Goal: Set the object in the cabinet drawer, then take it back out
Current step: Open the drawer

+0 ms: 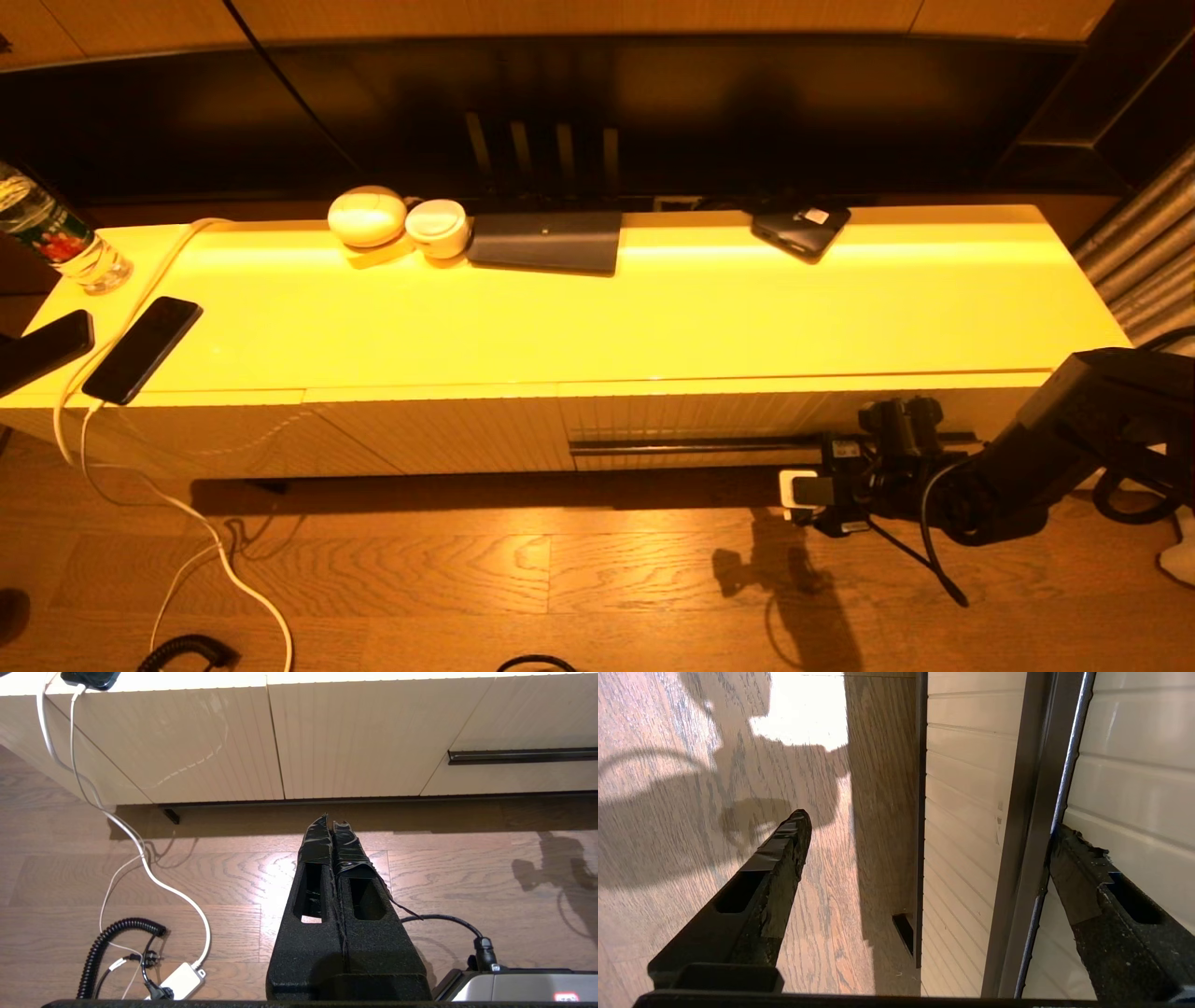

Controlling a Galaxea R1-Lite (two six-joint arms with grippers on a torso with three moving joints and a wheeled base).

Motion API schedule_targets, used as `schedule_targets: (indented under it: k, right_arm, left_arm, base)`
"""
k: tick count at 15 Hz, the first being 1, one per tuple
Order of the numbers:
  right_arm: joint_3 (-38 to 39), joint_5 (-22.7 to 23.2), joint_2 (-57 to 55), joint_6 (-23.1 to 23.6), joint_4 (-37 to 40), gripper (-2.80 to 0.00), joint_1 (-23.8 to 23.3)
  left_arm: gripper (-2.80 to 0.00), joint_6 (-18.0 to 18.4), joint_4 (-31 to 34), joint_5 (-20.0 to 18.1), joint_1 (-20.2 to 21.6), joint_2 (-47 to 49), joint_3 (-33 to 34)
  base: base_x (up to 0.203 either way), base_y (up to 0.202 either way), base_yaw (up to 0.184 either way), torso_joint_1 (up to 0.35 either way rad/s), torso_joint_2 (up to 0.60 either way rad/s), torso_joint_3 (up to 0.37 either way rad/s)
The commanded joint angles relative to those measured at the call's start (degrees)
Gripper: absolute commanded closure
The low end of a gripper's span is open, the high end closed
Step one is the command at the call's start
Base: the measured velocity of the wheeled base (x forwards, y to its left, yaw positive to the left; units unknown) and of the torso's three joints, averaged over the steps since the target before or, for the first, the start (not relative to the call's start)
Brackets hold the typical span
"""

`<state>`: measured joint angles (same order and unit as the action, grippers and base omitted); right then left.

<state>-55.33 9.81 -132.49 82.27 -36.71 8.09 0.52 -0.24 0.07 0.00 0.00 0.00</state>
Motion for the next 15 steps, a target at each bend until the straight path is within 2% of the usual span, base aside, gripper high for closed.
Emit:
schedule_targets:
  k: [1,7,15]
  right_arm:
    - [2.59,0.21,0.99,-0.09,0.28,-2.80,0.40]
    - [12.15,0.21,3.27,-2.70,0.15,-2.80,2.36]
    - [26.01,0.72,8.83,-2.85,-0.29,-2.80,3.91]
  left_arm:
    - [0.00,0.00,-0.02,0.01,0.00,0.00,0.09]
    - [0.00,0.00,-0.02,0.01,0.00,0.00,0.09]
    - [0.00,0.00,-0.02,0.01,0.00,0.03,0.09]
  base:
    - [0.000,0.000,0.000,0.000,0.00,0.000]
    - [0.000,0.000,0.000,0.000,0.00,0.000]
    - [0.000,0.000,0.000,0.000,0.00,0.000]
